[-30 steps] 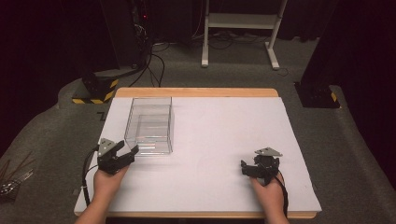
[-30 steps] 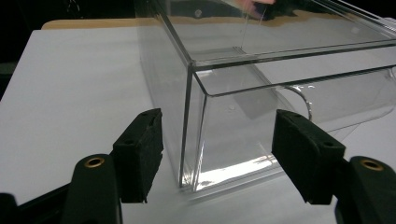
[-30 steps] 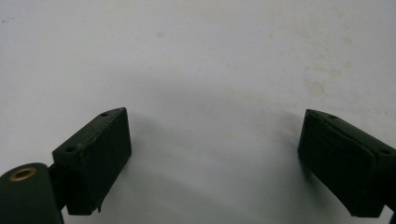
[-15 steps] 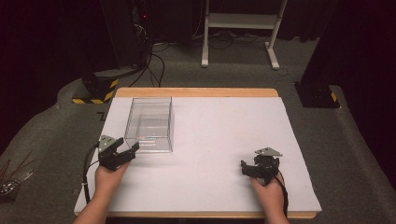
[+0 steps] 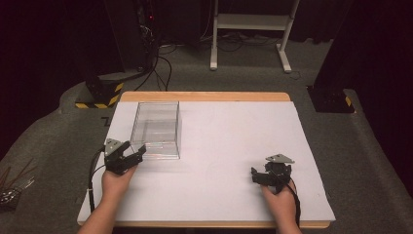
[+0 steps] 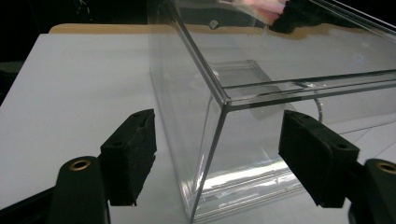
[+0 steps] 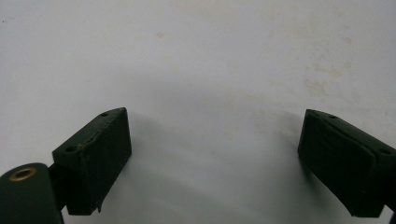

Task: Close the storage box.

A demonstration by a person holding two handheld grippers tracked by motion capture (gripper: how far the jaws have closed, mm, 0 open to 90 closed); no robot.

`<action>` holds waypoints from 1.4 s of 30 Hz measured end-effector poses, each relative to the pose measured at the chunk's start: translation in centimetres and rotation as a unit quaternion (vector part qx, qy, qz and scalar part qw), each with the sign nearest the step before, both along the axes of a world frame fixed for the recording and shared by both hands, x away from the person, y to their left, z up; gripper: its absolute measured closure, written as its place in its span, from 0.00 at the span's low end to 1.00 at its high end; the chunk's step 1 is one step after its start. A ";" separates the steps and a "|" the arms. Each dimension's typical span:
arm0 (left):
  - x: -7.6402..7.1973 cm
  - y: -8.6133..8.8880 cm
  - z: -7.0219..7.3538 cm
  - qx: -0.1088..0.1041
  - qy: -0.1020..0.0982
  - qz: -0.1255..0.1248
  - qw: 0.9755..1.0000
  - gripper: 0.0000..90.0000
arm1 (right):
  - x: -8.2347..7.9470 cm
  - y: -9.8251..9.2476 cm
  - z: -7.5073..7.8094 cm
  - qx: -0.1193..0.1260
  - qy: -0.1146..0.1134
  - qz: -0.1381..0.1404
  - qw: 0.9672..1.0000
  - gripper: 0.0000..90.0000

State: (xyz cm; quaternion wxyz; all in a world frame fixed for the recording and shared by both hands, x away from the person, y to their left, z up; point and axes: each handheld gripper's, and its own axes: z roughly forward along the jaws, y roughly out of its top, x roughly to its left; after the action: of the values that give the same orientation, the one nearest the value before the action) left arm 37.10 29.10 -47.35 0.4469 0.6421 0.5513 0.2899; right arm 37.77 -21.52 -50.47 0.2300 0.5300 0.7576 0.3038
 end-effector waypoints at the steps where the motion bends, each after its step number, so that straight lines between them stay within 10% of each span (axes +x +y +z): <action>1: 0.0 0.0 0.0 0.002 -0.002 0.001 1.000 0.32 | 0.0 0.0 0.0 0.000 0.000 0.000 1.000 0.11; 15: 0.5 -0.9 -0.7 0.015 0.009 0.004 1.000 0.44 | 0.0 0.0 0.0 0.000 0.000 0.000 1.000 0.11; 42: -2.0 1.0 -0.5 0.000 0.033 -0.033 0.999 0.34 | 0.0 0.0 0.0 0.000 0.000 0.000 1.000 0.11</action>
State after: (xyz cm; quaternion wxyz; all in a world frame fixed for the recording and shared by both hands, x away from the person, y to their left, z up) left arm 35.11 30.09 -47.81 0.4378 0.6688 0.5447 0.2534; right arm 37.75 -21.50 -50.47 0.2300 0.5301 0.7575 0.3036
